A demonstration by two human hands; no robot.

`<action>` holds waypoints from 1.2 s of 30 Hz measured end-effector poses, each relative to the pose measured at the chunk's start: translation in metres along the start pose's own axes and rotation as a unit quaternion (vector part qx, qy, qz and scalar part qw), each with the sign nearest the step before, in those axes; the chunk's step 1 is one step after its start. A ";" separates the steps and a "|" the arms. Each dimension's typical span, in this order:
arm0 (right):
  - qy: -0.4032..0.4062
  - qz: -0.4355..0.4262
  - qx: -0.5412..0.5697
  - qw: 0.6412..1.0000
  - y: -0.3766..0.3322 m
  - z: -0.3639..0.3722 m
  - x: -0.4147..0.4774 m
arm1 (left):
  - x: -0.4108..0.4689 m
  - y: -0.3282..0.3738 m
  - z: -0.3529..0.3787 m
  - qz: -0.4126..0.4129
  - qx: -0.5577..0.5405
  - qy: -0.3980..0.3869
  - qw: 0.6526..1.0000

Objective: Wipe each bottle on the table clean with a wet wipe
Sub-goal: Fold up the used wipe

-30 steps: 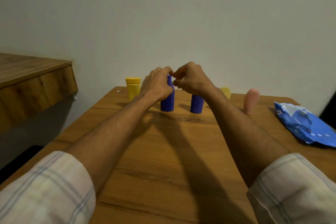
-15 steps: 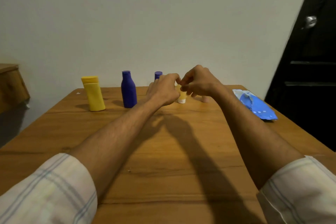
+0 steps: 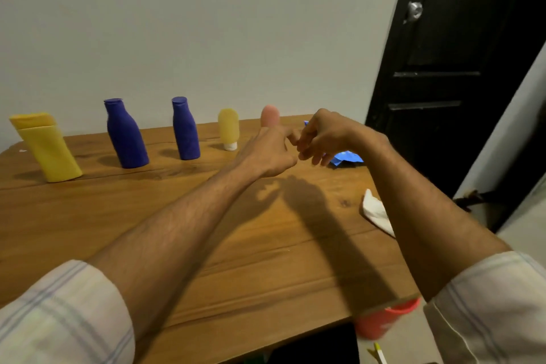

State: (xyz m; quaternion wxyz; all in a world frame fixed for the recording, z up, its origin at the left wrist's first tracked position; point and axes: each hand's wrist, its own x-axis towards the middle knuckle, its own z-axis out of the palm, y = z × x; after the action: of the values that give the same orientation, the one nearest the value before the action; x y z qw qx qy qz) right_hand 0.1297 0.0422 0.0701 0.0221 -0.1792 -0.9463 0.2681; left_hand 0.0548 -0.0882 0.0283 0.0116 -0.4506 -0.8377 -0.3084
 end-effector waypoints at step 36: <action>-0.130 0.229 -0.037 0.964 0.096 -0.055 -0.042 | 0.056 0.074 0.085 0.120 -0.088 -0.194 0.970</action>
State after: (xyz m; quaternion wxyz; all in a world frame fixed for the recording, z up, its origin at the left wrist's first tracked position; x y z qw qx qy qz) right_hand 0.2074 0.1310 0.0700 -0.1697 -0.3558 -0.8838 0.2520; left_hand 0.0998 0.0284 0.0135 -0.1536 -0.5985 -0.7333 -0.2838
